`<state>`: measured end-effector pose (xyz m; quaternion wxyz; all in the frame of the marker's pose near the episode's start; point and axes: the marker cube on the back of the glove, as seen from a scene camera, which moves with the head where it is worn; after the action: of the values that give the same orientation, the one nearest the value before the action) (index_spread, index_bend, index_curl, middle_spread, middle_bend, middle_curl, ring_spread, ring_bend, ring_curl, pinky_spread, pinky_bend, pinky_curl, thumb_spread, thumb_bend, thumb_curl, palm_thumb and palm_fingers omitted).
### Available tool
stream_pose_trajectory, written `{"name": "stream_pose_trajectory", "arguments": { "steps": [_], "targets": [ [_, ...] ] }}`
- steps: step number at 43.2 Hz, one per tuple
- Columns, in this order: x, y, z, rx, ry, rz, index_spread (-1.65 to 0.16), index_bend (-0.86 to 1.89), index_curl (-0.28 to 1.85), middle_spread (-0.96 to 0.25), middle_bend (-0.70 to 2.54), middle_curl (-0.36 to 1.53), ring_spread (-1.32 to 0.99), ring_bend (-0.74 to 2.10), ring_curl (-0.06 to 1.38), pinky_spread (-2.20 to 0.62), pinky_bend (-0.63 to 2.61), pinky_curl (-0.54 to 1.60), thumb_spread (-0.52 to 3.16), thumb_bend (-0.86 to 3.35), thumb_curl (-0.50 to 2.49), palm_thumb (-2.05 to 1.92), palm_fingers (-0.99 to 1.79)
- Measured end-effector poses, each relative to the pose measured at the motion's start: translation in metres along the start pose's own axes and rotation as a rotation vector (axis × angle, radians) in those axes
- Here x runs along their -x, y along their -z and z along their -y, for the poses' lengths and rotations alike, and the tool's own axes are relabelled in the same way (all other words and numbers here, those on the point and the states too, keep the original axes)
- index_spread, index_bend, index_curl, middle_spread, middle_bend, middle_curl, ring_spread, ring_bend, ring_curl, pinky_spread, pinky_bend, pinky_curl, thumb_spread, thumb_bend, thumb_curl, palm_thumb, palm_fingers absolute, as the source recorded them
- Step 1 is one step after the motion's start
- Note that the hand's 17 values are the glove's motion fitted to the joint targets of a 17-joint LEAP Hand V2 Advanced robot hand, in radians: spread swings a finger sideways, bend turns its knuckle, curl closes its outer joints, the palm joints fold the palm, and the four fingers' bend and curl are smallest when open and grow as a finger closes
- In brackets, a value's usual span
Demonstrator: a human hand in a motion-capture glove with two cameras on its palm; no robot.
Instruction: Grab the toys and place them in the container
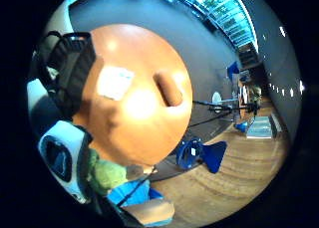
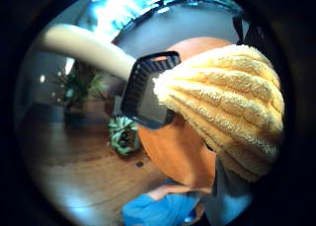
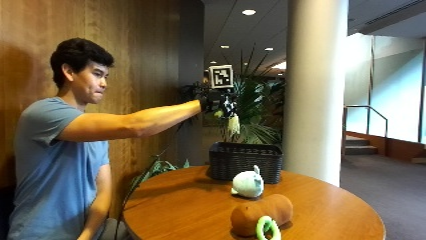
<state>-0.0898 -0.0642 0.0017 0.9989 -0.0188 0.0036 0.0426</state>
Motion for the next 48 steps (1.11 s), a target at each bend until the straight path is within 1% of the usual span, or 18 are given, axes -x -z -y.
{"name": "stream_pose_trajectory", "arguments": {
  "steps": [1, 4, 7, 12, 16, 25, 30, 31, 32, 34, 35, 36, 37, 38, 43, 44, 47, 48],
  "targets": [
    [0.006, -0.003, 0.003, 0.003, 0.037, -0.018, -0.4, 0.21, 0.35, -0.46, 0.77, 0.71, -0.4, 1.26, 0.55, -0.44, 1.0, 0.43, 0.87, 0.26, 0.87, 0.7, 1.09],
    [0.033, -0.012, 0.009, 0.01, 0.225, -0.056, -0.4, 0.21, 0.36, -0.46, 0.77, 0.72, -0.4, 1.27, 0.56, -0.45, 1.01, 0.43, 0.86, 0.26, 0.9, 0.7, 1.09],
    [0.075, -0.022, 0.02, 0.012, 0.308, -0.045, -0.4, 0.21, 0.38, -0.47, 0.76, 0.74, -0.4, 1.27, 0.56, -0.45, 1.0, 0.43, 0.84, 0.27, 0.92, 0.7, 1.09],
    [0.118, -0.039, 0.035, 0.027, 0.351, -0.024, -0.4, 0.19, 0.41, -0.48, 0.75, 0.77, -0.4, 1.28, 0.56, -0.44, 1.0, 0.44, 0.83, 0.27, 0.97, 0.69, 1.09],
    [0.115, -0.048, 0.045, 0.029, 0.288, 0.101, -0.4, 0.18, 0.43, -0.48, 0.74, 0.8, -0.39, 1.29, 0.56, -0.45, 1.0, 0.44, 0.82, 0.28, 1.01, 0.69, 1.09],
    [0.136, -0.093, 0.048, 0.07, 0.391, 0.007, -0.4, 0.16, 0.47, -0.5, 0.73, 0.85, -0.39, 1.31, 0.57, -0.45, 1.01, 0.45, 0.81, 0.29, 1.08, 0.68, 1.06],
    [0.141, -0.128, 0.053, 0.162, 0.343, -0.017, -0.4, 0.11, 0.47, -0.51, 0.68, 0.86, -0.39, 1.26, 0.56, -0.45, 1.06, 0.46, 0.82, 0.23, 1.07, 0.6, 0.88],
    [0.14, -0.131, 0.054, 0.181, 0.333, -0.027, -0.4, 0.1, 0.47, -0.51, 0.67, 0.86, -0.4, 1.26, 0.56, -0.45, 1.07, 0.47, 0.82, 0.22, 1.07, 0.59, 0.85],
    [0.138, -0.134, 0.054, 0.2, 0.327, -0.032, -0.38, 0.02, 0.44, -0.51, 0.63, 0.86, -0.4, 1.25, 0.56, -0.44, 1.13, 0.48, 0.85, 0.18, 1.05, 0.55, 0.75],
    [0.136, -0.137, 0.054, 0.233, 0.324, -0.03, -0.36, 0.01, 0.42, -0.5, 0.61, 0.86, -0.39, 1.28, 0.56, -0.44, 1.16, 0.48, 0.9, 0.14, 1.01, 0.48, 0.73],
    [0.135, -0.138, 0.054, 0.244, 0.319, -0.027, -0.35, -0.02, 0.39, -0.48, 0.59, 0.85, -0.38, 1.24, 0.54, -0.4, 1.16, 0.47, 0.98, 0.07, 0.94, 0.36, 0.57],
    [0.135, -0.138, 0.054, 0.251, 0.31, -0.021, -0.35, 0.0, 0.39, -0.47, 0.58, 0.85, -0.37, 1.22, 0.55, -0.38, 1.18, 0.49, 1.0, 0.04, 0.91, 0.32, 0.48],
    [0.135, -0.138, 0.055, 0.255, 0.299, -0.013, -0.34, 0.02, 0.39, -0.44, 0.52, 0.84, -0.34, 1.16, 0.54, -0.34, 1.22, 0.5, 1.02, -0.02, 0.87, 0.24, 0.3],
    [0.135, -0.137, 0.055, 0.257, 0.291, -0.004, -0.33, 0.04, 0.4, -0.42, 0.49, 0.83, -0.31, 1.14, 0.54, -0.32, 1.26, 0.53, 1.03, -0.04, 0.84, 0.21, 0.23],
    [0.126, -0.132, 0.053, 0.25, 0.312, -0.03, -0.31, 0.07, 0.34, -0.31, 0.39, 0.78, -0.2, 1.04, 0.49, -0.19, 1.35, 0.51, 1.09, -0.06, 0.73, 0.11, 0.04],
    [0.124, -0.13, 0.052, 0.248, 0.316, -0.046, -0.31, 0.11, 0.34, -0.27, 0.33, 0.76, -0.17, 0.97, 0.46, -0.16, 1.38, 0.51, 1.09, -0.05, 0.71, 0.1, -0.07],
    [0.12, -0.125, 0.05, 0.241, 0.325, -0.065, -0.3, 0.12, 0.33, -0.21, 0.29, 0.73, -0.12, 0.9, 0.42, -0.1, 1.42, 0.5, 1.11, -0.04, 0.66, 0.08, -0.09],
    [0.121, -0.123, 0.049, 0.235, 0.325, -0.056, -0.3, 0.14, 0.33, -0.18, 0.25, 0.71, -0.09, 0.83, 0.4, -0.08, 1.42, 0.49, 1.12, -0.04, 0.65, 0.07, -0.16]
  ]
}}
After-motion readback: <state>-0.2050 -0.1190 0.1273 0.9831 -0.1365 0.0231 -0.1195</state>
